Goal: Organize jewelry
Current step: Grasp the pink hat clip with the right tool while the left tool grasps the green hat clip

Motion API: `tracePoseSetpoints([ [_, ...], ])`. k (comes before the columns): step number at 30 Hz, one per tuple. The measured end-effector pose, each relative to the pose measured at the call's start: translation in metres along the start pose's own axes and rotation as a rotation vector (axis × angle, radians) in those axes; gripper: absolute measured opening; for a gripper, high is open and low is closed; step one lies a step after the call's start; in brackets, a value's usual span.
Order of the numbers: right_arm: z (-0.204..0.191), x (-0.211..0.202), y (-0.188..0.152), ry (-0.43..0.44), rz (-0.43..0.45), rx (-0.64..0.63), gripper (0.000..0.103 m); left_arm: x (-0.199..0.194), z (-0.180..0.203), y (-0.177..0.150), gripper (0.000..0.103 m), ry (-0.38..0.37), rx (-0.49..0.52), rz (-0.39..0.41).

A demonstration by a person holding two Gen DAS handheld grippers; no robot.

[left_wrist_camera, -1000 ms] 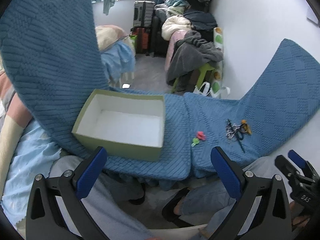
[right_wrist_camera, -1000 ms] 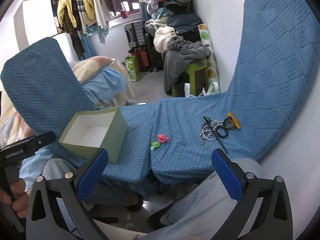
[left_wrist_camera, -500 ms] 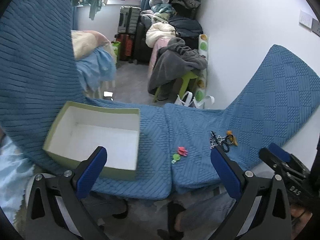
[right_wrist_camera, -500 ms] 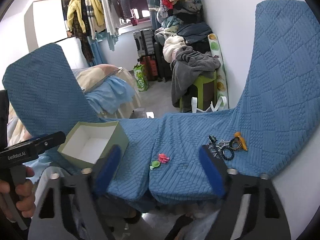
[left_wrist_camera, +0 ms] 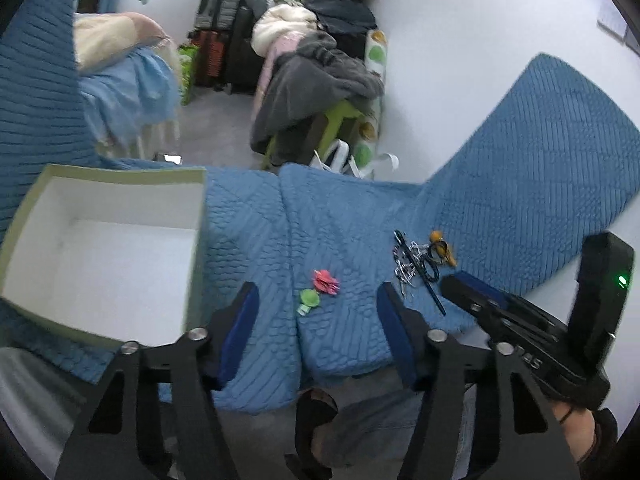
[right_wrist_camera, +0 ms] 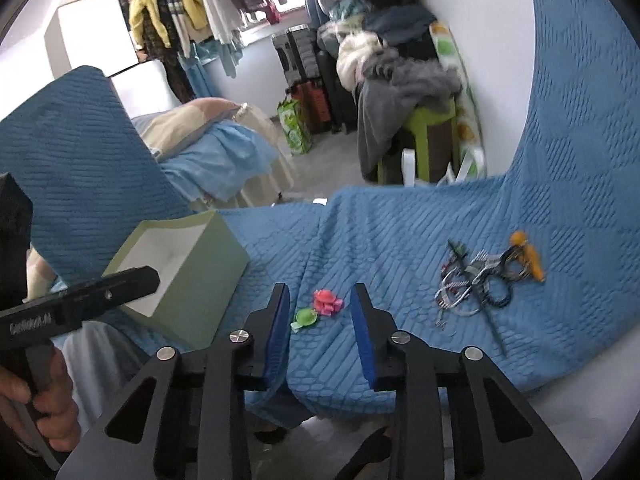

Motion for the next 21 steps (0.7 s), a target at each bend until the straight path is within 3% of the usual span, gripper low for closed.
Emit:
tracePoseSetpoints([
  [6, 0.013, 0.045, -0.002, 0.072, -0.067, 0.012, 0.022, 0.048, 0.003, -0.016, 0.034, -0.015, 0.044, -0.099],
  [15, 0.023, 0.106, 0.000, 0.185, -0.206, 0.039, 0.026, 0.094, -0.003, -0.028, 0.024, -0.019, 0.051, -0.197],
  [21, 0.019, 0.135, -0.001, 0.162, -0.272, -0.037, 0.026, 0.119, -0.009, -0.030, 0.025, 0.000, 0.069, -0.235],
])
Point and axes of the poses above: each gripper's, at about its wrist camera, not at the fingertips, and x roughly the way its jaws point, z to its right, y to its top, the point moved 3 cm from there along x, roughly the way its jaws point, and after that the axes turned 1 degree about -z, right-handed, at the moved point
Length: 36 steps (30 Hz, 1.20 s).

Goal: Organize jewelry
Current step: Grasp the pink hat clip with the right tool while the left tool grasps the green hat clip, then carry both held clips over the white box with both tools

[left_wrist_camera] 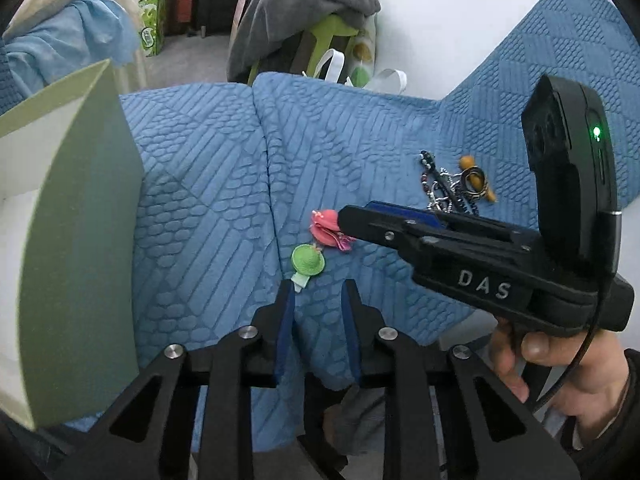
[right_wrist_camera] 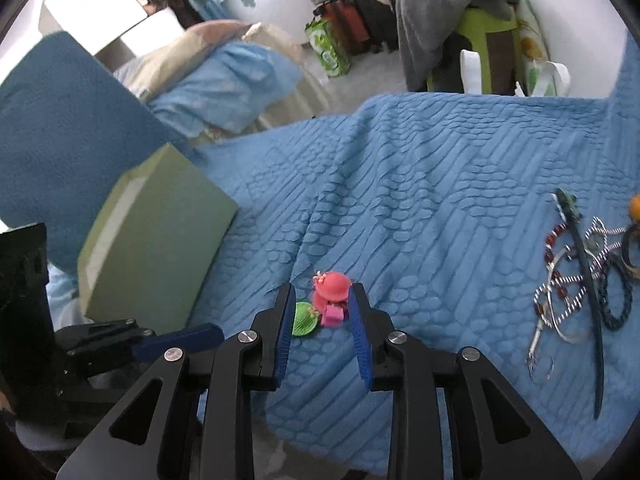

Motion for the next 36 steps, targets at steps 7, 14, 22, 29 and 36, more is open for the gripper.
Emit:
tracePoseSetpoints([
  [7, 0.001, 0.024, 0.001, -0.041, -0.058, -0.083, 0.026, 0.018, -0.008, 0.004, 0.025, 0.022, 0.003, -0.040],
  [14, -0.002, 0.033, 0.002, -0.063, -0.090, -0.119, 0.021, 0.026, -0.008, 0.006, 0.024, 0.040, 0.031, -0.048],
  [22, 0.020, 0.006, 0.009, -0.082, -0.017, -0.012, 0.021, 0.029, -0.003, 0.007, 0.024, 0.058, 0.082, -0.040],
  [29, 0.040, -0.004, 0.008, -0.114, -0.007, 0.054, 0.021, 0.037, 0.003, 0.012, 0.025, 0.080, 0.129, -0.043],
  [36, 0.051, -0.032, -0.017, -0.188, 0.000, 0.094, 0.021, 0.051, 0.008, 0.013, 0.025, 0.123, 0.146, -0.072],
])
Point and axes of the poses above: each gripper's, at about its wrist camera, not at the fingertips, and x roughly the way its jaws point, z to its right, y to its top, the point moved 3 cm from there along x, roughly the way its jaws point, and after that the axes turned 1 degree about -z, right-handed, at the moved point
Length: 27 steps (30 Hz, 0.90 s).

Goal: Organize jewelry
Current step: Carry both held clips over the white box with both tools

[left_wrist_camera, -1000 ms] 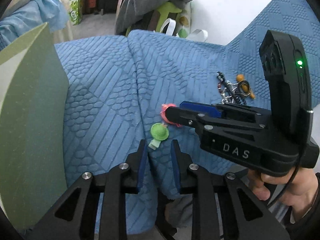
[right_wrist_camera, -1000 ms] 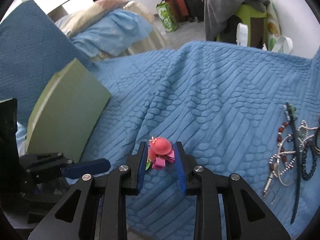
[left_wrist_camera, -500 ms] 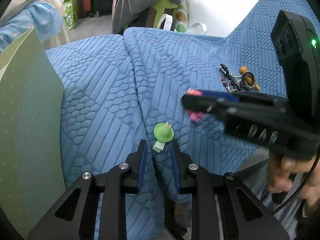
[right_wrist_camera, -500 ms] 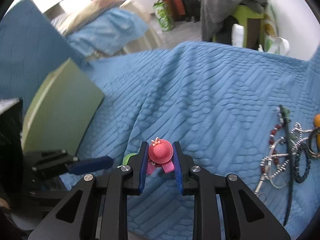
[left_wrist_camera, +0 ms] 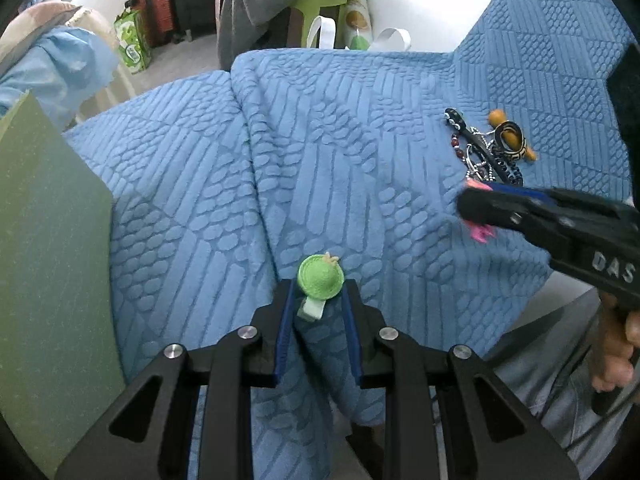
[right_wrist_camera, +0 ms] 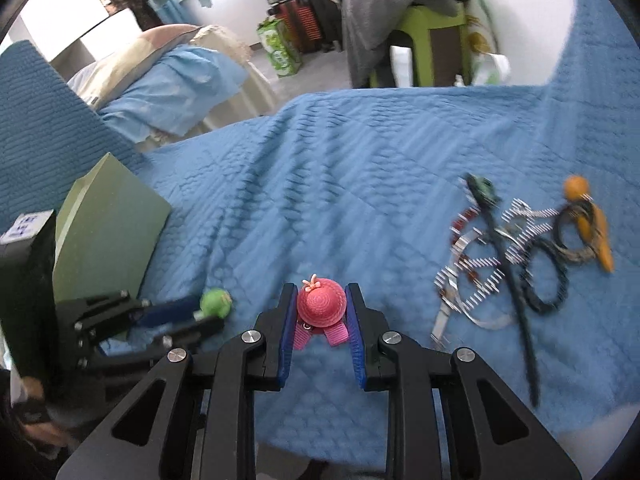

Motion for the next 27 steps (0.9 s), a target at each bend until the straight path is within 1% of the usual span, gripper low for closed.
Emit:
tracePoseSetpoints([
  [4, 0.005, -0.007, -0.008, -0.046, 0.005, 0.011, 0.021, 0.002, 0.003, 0.001, 0.025, 0.015, -0.004, 0.026],
  [8, 0.006, -0.010, -0.013, -0.067, -0.006, 0.015, 0.021, 0.001, -0.001, -0.002, 0.024, -0.008, -0.049, 0.025],
  [12, 0.007, -0.017, -0.018, -0.088, 0.007, 0.039, 0.021, -0.008, -0.002, -0.003, 0.024, -0.036, -0.079, 0.039],
  [16, 0.005, -0.028, -0.020, -0.091, 0.031, 0.049, 0.021, -0.022, -0.001, -0.004, 0.024, -0.055, -0.099, 0.051],
  [20, -0.005, -0.034, -0.019, -0.102, 0.039, 0.036, 0.021, -0.032, 0.000, -0.008, 0.024, -0.070, -0.120, 0.031],
  [23, -0.014, -0.045, -0.020, -0.114, 0.057, 0.032, 0.021, -0.048, 0.000, -0.008, 0.025, -0.067, -0.118, 0.053],
  [27, -0.022, -0.064, -0.015, -0.130, 0.091, 0.039, 0.021, -0.075, -0.008, -0.004, 0.024, -0.084, -0.153, 0.078],
])
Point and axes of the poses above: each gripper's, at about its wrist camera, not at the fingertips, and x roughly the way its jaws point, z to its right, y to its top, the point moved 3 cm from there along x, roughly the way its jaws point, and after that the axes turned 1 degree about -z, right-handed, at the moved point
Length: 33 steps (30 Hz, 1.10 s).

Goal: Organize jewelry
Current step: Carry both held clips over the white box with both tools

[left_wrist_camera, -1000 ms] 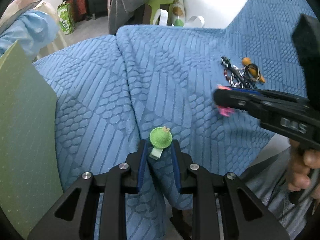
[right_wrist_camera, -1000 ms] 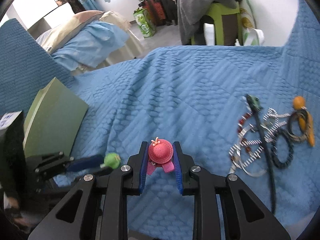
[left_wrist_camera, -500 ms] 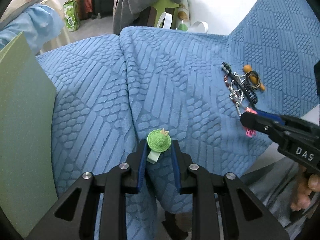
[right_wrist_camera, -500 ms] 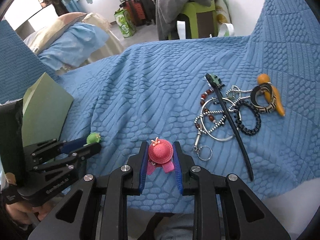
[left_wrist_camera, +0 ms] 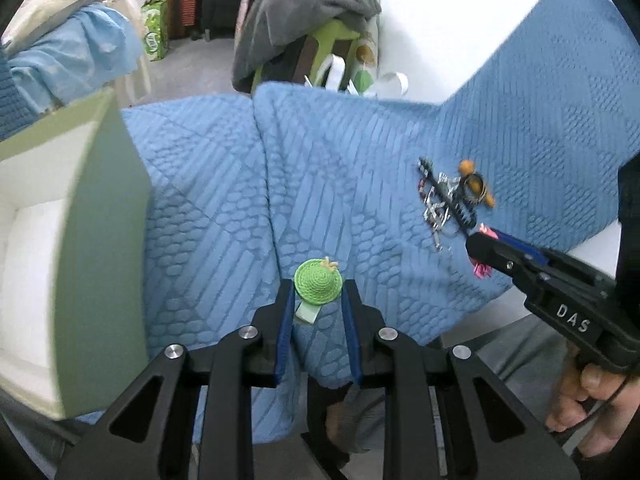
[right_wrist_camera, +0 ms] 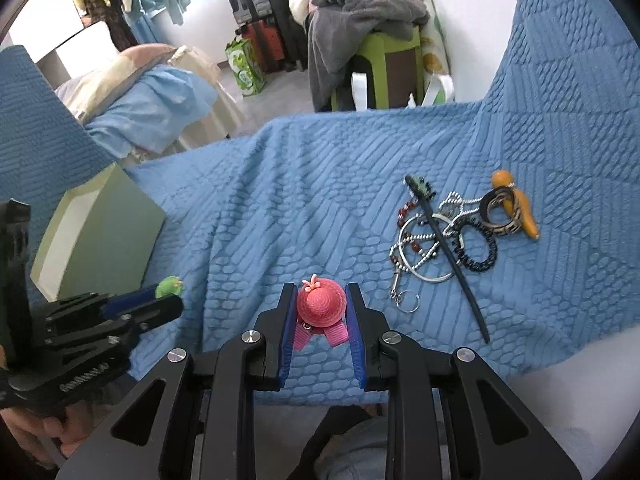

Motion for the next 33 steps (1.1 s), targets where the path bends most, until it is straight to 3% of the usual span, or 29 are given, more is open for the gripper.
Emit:
tracePoseSetpoints([
  [8, -0.016, -0.056, 0.024, 0.024, 0.113, 0.029, 0.021, -0.078, -0.015, 0.029, 0.024, -0.009, -0.043, 0.109],
  [18, -0.071, -0.126, 0.067, 0.067, 0.264, -0.026, 0.021, -0.183, -0.035, 0.052, 0.025, 0.037, -0.038, 0.273],
  [21, -0.092, -0.136, 0.077, 0.090, 0.294, -0.047, 0.021, -0.204, -0.044, 0.057, 0.025, 0.090, -0.045, 0.308],
  [33, -0.190, -0.138, 0.101, 0.200, 0.340, -0.150, 0.022, -0.254, -0.100, 0.055, 0.025, 0.151, -0.076, 0.393],
])
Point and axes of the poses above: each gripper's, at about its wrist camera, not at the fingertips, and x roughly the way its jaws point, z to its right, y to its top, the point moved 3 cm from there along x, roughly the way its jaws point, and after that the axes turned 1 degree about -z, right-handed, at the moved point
